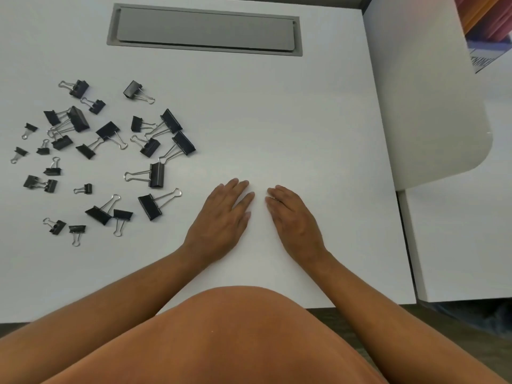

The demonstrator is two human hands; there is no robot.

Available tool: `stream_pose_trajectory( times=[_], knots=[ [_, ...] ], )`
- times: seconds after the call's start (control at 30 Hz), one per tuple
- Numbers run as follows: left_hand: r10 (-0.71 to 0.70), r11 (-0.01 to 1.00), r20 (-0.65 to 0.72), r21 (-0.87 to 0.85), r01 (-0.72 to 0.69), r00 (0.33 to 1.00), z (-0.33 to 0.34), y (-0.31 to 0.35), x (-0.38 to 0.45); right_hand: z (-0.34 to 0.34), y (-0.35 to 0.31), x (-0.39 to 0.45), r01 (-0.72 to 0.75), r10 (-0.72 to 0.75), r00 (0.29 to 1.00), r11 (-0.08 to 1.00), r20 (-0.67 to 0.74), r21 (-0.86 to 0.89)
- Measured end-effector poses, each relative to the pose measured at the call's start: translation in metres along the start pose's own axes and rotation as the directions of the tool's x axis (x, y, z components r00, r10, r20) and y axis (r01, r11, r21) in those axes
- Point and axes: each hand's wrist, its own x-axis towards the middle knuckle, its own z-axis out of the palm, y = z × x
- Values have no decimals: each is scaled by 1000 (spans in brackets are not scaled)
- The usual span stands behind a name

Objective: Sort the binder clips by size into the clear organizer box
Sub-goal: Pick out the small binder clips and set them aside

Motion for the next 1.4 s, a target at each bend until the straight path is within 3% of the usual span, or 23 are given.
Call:
stream_pose_trajectory(
  times=[0.2, 0.37, 0.53, 0.73, 1.0, 1.3, 1.4],
  knots=[
    [-21, 998, 120, 60, 14, 993, -4, -2, -20, -18, -1, -42, -164, 164, 986, 985, 10, 58],
    [-23, 999, 147, 40, 18, 989, -7, -4, -20, -19, -4, -39, -115, 115, 993, 993, -1, 11],
    [0, 992, 159, -126, 21, 987, -20, -6, -31, -23, -11, -39, -122, 123, 992, 992, -35, 37],
    [-59, 960, 41, -273, 68, 997, -77, -18, -77, -14, -59, -18, -139, 143, 972, 990, -184, 31],
    [-284, 944, -156, -221, 247, 946, -128, -107, -144, 45, -198, 49, 129, -141, 989, 965, 37, 227],
    [-472, 872, -181, -242, 426, 863, -166, -205, -186, 108, -300, 134, 91, -122, 981, 976, 153, 199],
    [-493, 851, -144, -288, 440, 858, -171, -229, -188, 125, -311, 161, 9, -48, 950, 992, 307, 129]
  ],
)
